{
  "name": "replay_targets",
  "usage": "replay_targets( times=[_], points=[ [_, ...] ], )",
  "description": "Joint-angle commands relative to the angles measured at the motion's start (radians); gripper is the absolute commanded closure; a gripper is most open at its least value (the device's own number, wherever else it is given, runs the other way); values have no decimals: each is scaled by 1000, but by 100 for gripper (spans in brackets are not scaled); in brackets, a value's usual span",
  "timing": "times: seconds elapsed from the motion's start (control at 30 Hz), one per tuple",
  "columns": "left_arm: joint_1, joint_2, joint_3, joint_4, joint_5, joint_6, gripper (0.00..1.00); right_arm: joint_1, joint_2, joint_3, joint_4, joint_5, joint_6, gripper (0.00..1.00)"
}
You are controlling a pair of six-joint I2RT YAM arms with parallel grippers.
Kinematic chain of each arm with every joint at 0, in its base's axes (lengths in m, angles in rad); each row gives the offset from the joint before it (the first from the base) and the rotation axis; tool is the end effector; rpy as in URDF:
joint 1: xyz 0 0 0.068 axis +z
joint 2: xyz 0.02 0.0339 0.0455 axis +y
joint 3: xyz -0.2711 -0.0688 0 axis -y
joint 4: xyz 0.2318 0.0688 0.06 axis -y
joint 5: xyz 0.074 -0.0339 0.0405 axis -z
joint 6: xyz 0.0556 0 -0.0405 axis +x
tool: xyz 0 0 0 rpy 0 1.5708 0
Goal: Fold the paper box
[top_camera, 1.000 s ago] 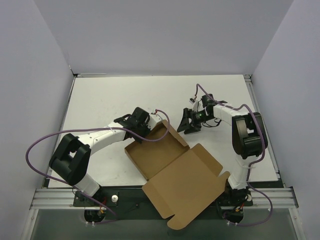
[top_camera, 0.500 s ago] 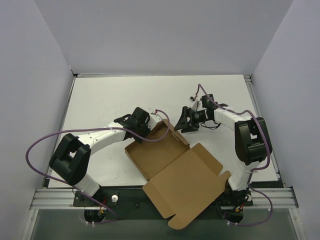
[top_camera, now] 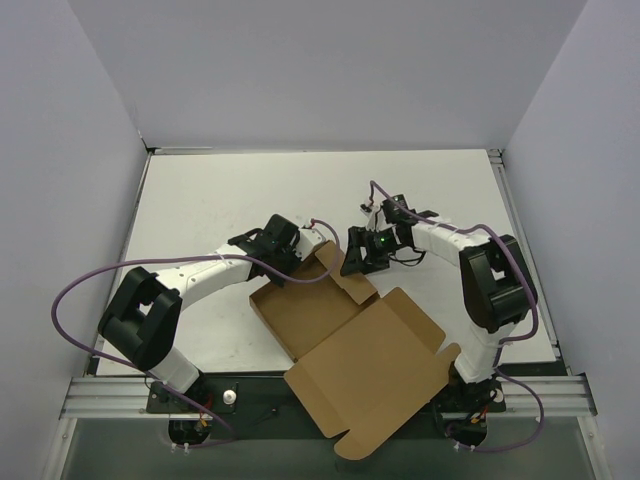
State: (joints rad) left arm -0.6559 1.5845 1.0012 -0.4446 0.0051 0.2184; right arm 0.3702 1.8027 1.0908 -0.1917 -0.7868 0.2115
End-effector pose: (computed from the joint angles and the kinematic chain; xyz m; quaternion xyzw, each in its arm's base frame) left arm 0.2512 -0.1937 0.1960 0.4085 0.8725 -0.0606 0.2612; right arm 0.3280 0.1695 0.1824 -0.1943 0.8600 0.4337 0.1859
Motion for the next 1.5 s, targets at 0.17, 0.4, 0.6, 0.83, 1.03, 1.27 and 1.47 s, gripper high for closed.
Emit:
replay_targets(
  times=[0.17,0.4,0.6,0.83,1.03,1.27,1.47],
  points=[
    [-13,-24,33,29,3,6,100,96,-52,20,-43,311,-61,40],
    [-14,-18,33,29,3,4,100,179,-97,8,-37,512,-80,51],
    [-14,-18,34,29,3,4,100,207,-89,-6,-34,604,-80,64],
    [-19,-18,33,27,1,4,100,245,-68,-20,-12,684,-75,71],
    [-25,-20,33,29,3,-1,100,280,-63,-25,-22,859,-54,75],
    [-30,-12,37,30,3,-7,100,337,-31,-35,-15,1040,-54,78],
    [-30,-6,37,29,-20,-17,100,361,-5,-35,-18,1144,-63,79]
  ],
)
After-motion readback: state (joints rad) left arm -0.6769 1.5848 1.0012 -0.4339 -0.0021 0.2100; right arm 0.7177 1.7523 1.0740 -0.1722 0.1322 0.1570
